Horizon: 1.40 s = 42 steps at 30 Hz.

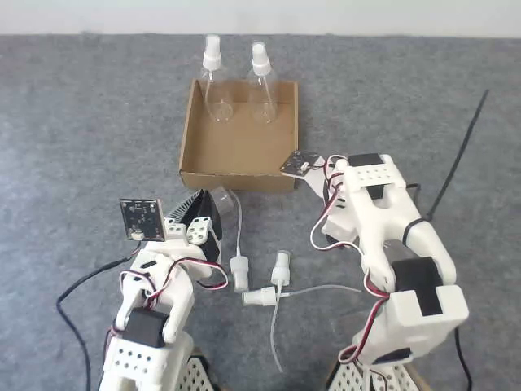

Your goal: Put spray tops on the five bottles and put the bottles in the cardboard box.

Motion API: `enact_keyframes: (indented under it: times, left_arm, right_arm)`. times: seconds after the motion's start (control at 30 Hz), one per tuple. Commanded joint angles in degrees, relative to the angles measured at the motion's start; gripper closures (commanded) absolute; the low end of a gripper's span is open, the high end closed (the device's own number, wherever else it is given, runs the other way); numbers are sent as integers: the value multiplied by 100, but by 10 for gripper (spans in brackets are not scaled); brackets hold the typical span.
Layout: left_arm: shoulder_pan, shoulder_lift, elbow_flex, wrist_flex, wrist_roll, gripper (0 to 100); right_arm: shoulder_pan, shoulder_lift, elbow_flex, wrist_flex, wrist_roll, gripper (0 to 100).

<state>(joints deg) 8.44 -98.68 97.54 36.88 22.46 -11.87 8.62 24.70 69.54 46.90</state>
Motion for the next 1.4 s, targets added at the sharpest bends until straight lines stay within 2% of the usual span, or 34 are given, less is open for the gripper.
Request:
enact_keyframes:
  times: [0.0, 0.33, 0.53, 0.83, 1.03, 1.37]
  left_arm:
    - [-9, -79, -66, -158, -70, 989]
    - [-9, -79, -66, -158, -70, 989]
    - [-9, -79, -66, -158, -70, 989]
    - [-9, -79, -66, -158, -70, 989]
    - [-9, -79, -66, -185, -70, 989]
    - [35, -79, -75, -193, -35, 989]
  right_arm:
    - [57, -101, -343, -40, 70, 794]
    - [40, -198, -343, -66, -9, 994]
    - [13, -963, -316, -22, -1090, 986]
    - [-13, -1877, -105, -13, -2110, 988]
    - [-286, -2501, 193, -22, -3130, 988]
    - [-989, -3741, 589, -66, -4062, 989]
